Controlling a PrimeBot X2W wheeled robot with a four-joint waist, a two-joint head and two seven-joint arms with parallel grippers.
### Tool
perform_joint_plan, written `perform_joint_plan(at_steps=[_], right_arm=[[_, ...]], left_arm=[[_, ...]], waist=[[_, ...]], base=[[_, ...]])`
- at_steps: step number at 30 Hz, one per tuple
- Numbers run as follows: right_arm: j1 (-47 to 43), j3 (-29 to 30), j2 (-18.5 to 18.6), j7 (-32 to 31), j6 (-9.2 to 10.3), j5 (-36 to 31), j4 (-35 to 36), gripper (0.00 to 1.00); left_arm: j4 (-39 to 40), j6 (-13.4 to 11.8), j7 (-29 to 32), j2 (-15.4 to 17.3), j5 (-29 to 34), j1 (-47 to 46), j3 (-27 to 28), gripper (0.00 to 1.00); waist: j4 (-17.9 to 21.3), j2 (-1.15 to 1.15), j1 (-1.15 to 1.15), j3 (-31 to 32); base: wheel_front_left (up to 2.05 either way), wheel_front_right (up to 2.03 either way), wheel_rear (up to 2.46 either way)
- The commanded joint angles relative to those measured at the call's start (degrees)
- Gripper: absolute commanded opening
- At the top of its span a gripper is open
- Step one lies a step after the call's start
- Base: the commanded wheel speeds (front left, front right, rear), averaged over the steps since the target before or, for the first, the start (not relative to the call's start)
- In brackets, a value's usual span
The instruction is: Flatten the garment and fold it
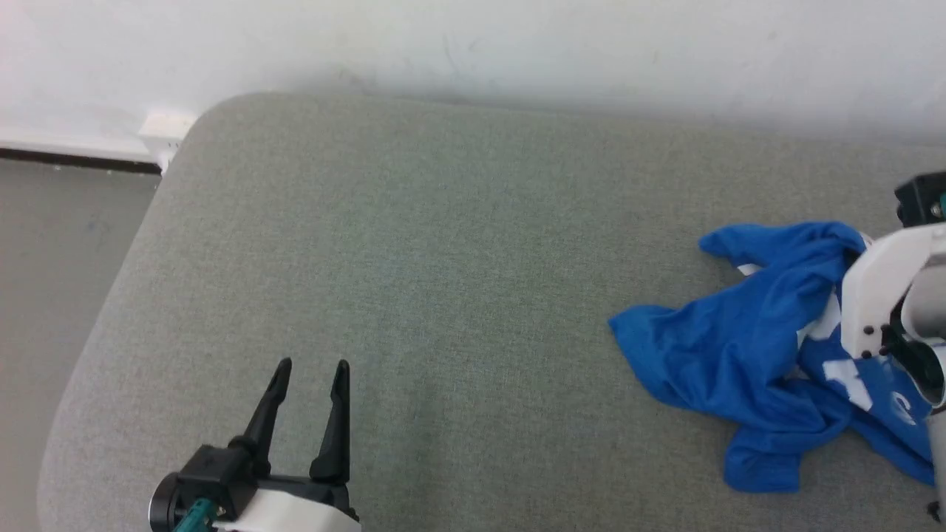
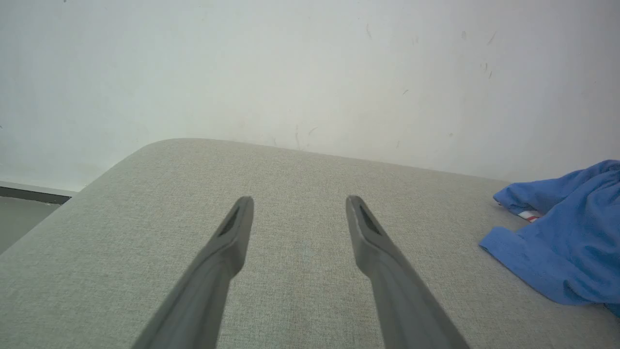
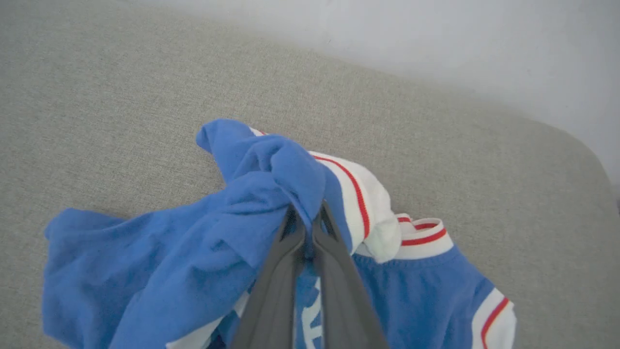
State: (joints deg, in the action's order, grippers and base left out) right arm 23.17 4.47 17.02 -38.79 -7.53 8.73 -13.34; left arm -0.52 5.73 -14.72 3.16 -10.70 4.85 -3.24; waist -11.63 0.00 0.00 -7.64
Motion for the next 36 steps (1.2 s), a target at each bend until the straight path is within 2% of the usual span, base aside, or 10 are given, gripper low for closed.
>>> perform_joint_plan(at_steps=[1, 5, 8, 16, 21, 22, 23, 24, 29, 36], right_arm=[[1.3, -0.8, 0.3, 0.2, 0.04, 0.5, 0.9, 0.00], [4.8, -8.3, 2.0, -0.4, 0.04, 2.0, 4.1, 0.00], [7.9, -18.3, 2.5, -0.7, 0.04, 3.5, 5.2, 0.00], [10.1, -45.1, -1.3, 0.6, 0.04, 14.1, 0.5, 0.00], [6.7, -54.0, -2.8, 2.9, 0.04, 20.1, -3.6, 0.00], [6.2, -54.9, -2.6, 3.7, 0.04, 20.4, -4.5, 0.26], [6.0, -55.5, -2.5, 4.9, 0.04, 20.5, -5.4, 0.79], [5.9, -55.7, -2.3, 6.1, 0.04, 20.5, -6.3, 1.00], [6.5, -52.2, -2.6, 11.1, 0.04, 22.6, -8.4, 1.00], [4.8, -38.9, -1.8, 17.5, 0.04, 23.0, -5.0, 1.00]], left_arm=[[-0.1, -0.5, -0.3, -0.2, -0.4, 0.7, -0.1, 1.00], [0.0, -0.8, -0.3, -0.3, -0.7, 1.2, -0.3, 1.00], [0.1, -0.8, -0.3, -0.3, -0.8, 1.4, -0.4, 1.00], [-0.7, -0.8, -0.3, -0.3, -1.7, 1.3, -1.8, 1.00], [-1.2, -1.0, -0.3, -0.3, -2.3, 0.9, -2.2, 1.00], [-1.3, -1.0, -0.3, -0.3, -2.3, 0.9, -2.3, 1.00], [-1.4, -1.1, -0.3, -0.3, -2.4, 0.8, -2.4, 1.00], [-1.4, -1.1, -0.3, -0.3, -2.6, 0.8, -2.5, 1.00], [-1.6, -1.4, -0.3, -0.3, -2.7, 1.1, -2.1, 1.00], [-1.2, -1.6, -0.3, -0.3, -1.9, 1.8, -1.2, 1.00]], waist=[[0.8, 0.00, 0.00, 2.5], [0.6, 0.00, 0.00, 3.4], [0.2, 0.00, 0.00, 3.3], [-2.1, 0.00, 0.00, 2.6], [-3.4, 0.00, 0.00, 2.0], [-3.6, 0.00, 0.00, 1.9], [-3.7, 0.00, 0.00, 1.8], [-3.7, 0.00, 0.00, 1.7], [-2.3, 0.00, 0.00, 2.0], [1.0, 0.00, 0.00, 4.0]], base=[[0.00, 0.00, 0.00], [0.00, 0.00, 0.00], [0.00, 0.00, 0.00], [0.00, 0.00, 0.00], [0.00, 0.00, 0.00], [0.00, 0.00, 0.00], [0.00, 0.00, 0.00], [0.00, 0.00, 0.00], [0.00, 0.00, 0.00], [0.00, 0.00, 0.00]])
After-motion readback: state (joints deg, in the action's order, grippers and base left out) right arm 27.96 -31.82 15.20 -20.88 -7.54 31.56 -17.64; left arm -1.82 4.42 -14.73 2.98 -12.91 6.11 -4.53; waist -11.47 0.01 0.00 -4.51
